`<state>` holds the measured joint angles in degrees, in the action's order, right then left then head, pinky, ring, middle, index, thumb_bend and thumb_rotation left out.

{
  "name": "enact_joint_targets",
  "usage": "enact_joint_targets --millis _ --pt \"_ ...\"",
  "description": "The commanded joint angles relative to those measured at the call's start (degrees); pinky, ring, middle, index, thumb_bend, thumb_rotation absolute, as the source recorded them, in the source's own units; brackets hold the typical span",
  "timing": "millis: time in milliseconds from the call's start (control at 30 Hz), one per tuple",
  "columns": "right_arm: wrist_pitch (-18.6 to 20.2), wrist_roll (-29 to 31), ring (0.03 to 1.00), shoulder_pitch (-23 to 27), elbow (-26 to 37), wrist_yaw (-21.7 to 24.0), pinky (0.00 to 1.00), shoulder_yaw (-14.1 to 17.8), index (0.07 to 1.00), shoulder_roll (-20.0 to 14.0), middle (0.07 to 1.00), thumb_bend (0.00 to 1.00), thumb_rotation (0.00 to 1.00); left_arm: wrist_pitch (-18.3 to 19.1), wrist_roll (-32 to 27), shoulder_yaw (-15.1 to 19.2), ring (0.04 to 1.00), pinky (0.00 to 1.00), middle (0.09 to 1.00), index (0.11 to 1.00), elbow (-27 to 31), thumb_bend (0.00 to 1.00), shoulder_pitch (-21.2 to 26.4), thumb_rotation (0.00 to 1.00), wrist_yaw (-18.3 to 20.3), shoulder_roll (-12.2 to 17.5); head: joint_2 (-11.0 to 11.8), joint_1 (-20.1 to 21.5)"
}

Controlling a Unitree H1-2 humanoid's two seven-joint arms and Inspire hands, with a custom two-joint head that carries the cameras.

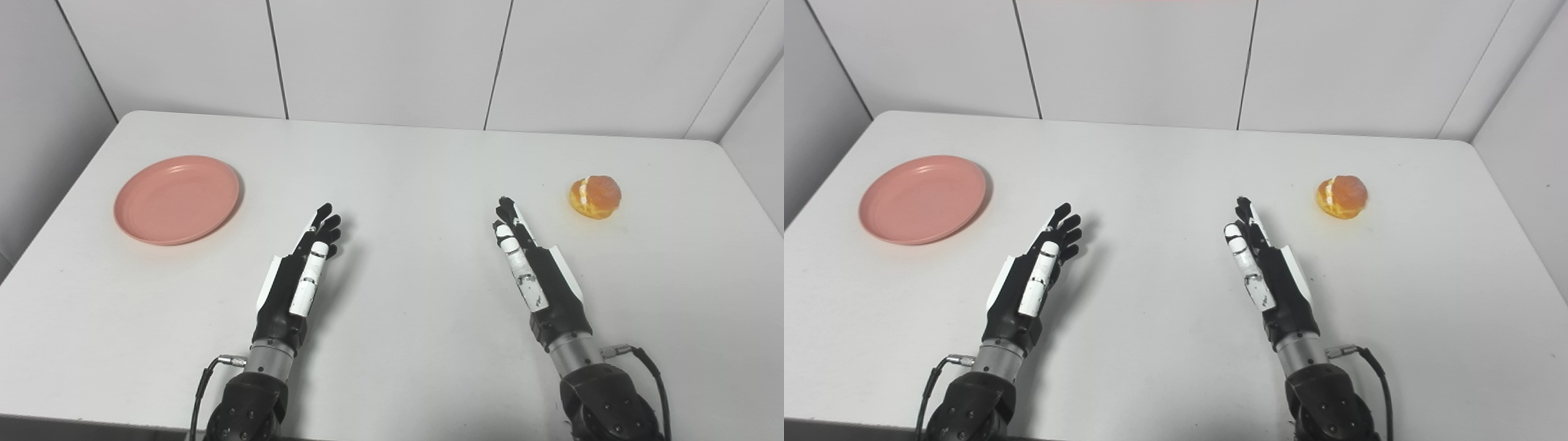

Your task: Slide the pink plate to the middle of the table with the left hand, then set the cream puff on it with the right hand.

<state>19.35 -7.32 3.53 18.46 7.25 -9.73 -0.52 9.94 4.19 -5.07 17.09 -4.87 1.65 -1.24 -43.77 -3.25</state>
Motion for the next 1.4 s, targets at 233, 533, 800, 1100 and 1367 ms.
enact_joint_targets --millis 233,533,800,1100,1367 --pt "-1.57 0.2 0.983 1.44 1.35 -0.25 0.99 0.07 1.0 0.14 1.0 0.22 1.0 -1.75 0.33 -0.17 0.934 0.93 0.94 0.93 1.21 0.46 -1.65 1.0 0.12 0.6 -0.02 -0.01" --pt "-1.18 0.38 0.983 1.44 1.63 -0.25 0.99 0.14 1.0 0.31 1.0 0.22 1.0 -1.91 0.26 -0.12 0.932 0.93 0.94 0.93 1.12 0.46 -1.63 1.0 0.02 0.54 -0.02 -0.06" --pt "-1.19 0.31 0.982 1.5 1.4 -0.26 0.99 0.14 1.0 0.24 1.0 0.22 1.0 -2.04 -0.14 -0.02 0.936 0.93 0.944 0.934 1.14 0.45 -1.71 1.0 0.13 0.52 0.39 -0.2" --pt "-2.6 1.05 0.986 0.83 0.35 -0.03 1.0 0.78 1.0 -0.52 1.0 0.23 1.0 -2.12 1.74 -1.23 0.929 0.93 0.935 0.921 0.15 0.47 -2.07 1.0 -0.58 -0.21 4.04 -5.75" --pt "-6.3 4.03 0.987 -0.65 -1.39 1.22 0.99 2.08 1.0 -2.67 1.0 0.15 1.0 -4.66 5.6 -3.91 0.921 0.9 0.926 0.916 -2.99 0.49 -2.88 1.0 -3.51 -2.54 9.95 -12.65"
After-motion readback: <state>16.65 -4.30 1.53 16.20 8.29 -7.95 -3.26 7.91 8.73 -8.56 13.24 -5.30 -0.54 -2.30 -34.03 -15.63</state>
